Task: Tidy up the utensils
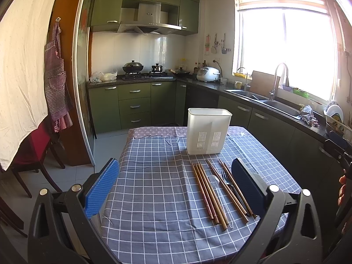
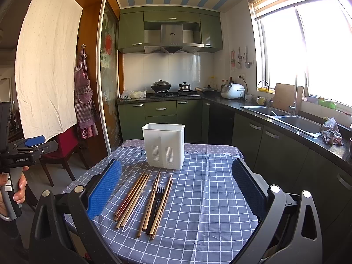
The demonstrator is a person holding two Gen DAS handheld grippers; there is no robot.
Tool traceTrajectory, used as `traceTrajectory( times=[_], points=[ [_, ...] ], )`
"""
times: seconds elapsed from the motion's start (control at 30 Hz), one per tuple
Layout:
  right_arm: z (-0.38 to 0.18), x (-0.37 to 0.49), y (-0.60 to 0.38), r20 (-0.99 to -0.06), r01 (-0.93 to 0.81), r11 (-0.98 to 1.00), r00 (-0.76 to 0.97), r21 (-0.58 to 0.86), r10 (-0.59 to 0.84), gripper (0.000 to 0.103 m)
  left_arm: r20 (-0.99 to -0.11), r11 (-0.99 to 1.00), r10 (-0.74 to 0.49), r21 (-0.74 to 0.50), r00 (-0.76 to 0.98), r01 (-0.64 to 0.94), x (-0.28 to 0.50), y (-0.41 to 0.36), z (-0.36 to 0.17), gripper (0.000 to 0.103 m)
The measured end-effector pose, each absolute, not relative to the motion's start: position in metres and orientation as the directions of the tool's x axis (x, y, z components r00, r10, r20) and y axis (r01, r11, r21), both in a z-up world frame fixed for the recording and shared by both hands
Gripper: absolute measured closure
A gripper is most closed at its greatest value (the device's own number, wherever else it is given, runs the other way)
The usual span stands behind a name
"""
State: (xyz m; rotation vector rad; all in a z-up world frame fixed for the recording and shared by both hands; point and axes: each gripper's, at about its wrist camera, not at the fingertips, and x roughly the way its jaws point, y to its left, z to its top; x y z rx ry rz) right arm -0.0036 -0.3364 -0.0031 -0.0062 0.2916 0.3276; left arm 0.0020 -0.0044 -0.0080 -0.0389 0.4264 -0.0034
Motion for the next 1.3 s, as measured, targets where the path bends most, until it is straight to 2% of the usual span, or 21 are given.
traceTrajectory(
  times=[1.3],
  points=[
    [-0.0138, 0.0060, -0.3327, -0.302, -0.336, 0.941, 0.892, 0.049, 0.335, 0.004, -0.430, 1.000, -0.005, -0.029, 0.903, -0.008, 0.0000, -0.0023, -0.0150, 0.006]
  ],
)
